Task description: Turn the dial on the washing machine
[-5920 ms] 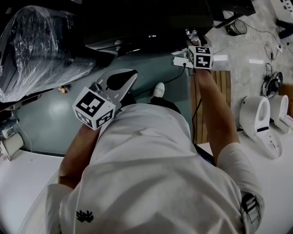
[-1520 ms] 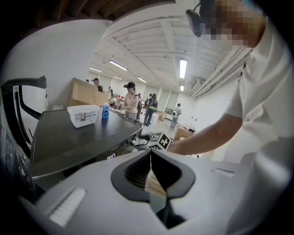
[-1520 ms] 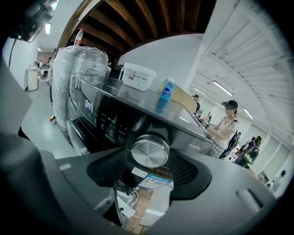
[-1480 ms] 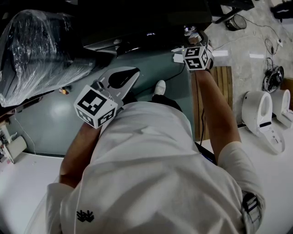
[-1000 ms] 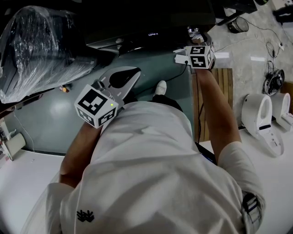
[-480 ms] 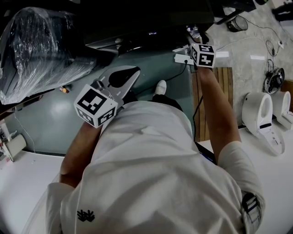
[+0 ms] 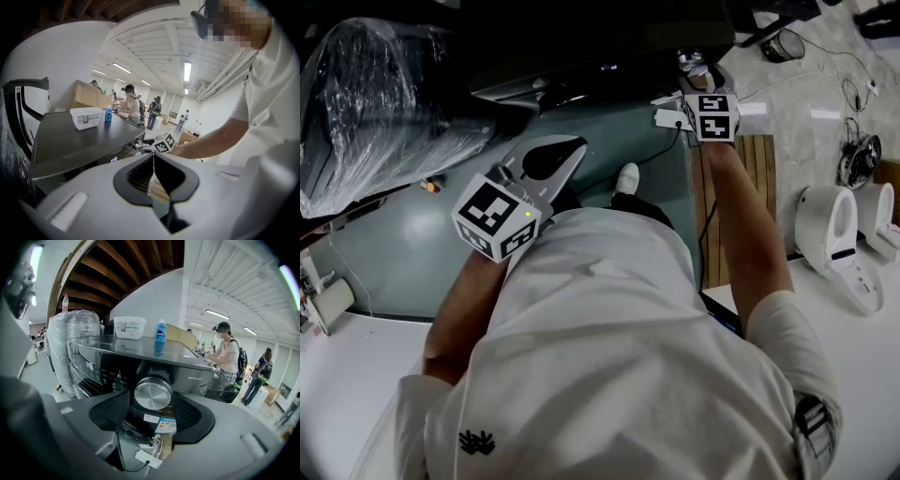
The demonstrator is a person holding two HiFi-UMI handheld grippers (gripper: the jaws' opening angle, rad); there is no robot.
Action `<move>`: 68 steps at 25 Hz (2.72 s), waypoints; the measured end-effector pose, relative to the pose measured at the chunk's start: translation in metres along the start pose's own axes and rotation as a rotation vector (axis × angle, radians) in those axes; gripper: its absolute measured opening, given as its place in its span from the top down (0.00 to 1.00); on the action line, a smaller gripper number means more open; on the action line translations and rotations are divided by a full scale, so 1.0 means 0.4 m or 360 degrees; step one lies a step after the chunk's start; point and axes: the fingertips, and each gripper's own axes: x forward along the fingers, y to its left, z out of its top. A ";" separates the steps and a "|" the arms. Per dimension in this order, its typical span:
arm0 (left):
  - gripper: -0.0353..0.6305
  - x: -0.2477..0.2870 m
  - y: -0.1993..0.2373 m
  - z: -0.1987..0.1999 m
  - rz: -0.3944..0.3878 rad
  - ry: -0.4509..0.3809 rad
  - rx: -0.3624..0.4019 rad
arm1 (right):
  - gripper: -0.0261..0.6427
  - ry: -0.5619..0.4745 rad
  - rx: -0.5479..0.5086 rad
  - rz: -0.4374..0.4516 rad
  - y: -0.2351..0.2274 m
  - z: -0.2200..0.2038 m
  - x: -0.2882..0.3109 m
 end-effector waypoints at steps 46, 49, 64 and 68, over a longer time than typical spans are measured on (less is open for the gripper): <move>0.86 -0.004 -0.001 -0.006 -0.0015 0.0006 0.0000 | 0.57 0.0054 -0.0309 -0.0076 0.013 -0.006 0.010; 0.86 -0.003 -0.002 -0.007 -0.0015 0.0008 0.0000 | 0.57 0.0073 -0.0409 -0.0110 0.017 -0.011 0.019; 0.86 -0.006 0.008 -0.010 0.0002 0.0005 -0.0019 | 0.58 0.0110 -0.0280 -0.0145 -0.001 -0.026 0.036; 0.86 -0.003 0.007 -0.009 0.0001 0.0004 -0.0021 | 0.58 0.0074 -0.0076 -0.0072 -0.006 -0.005 0.024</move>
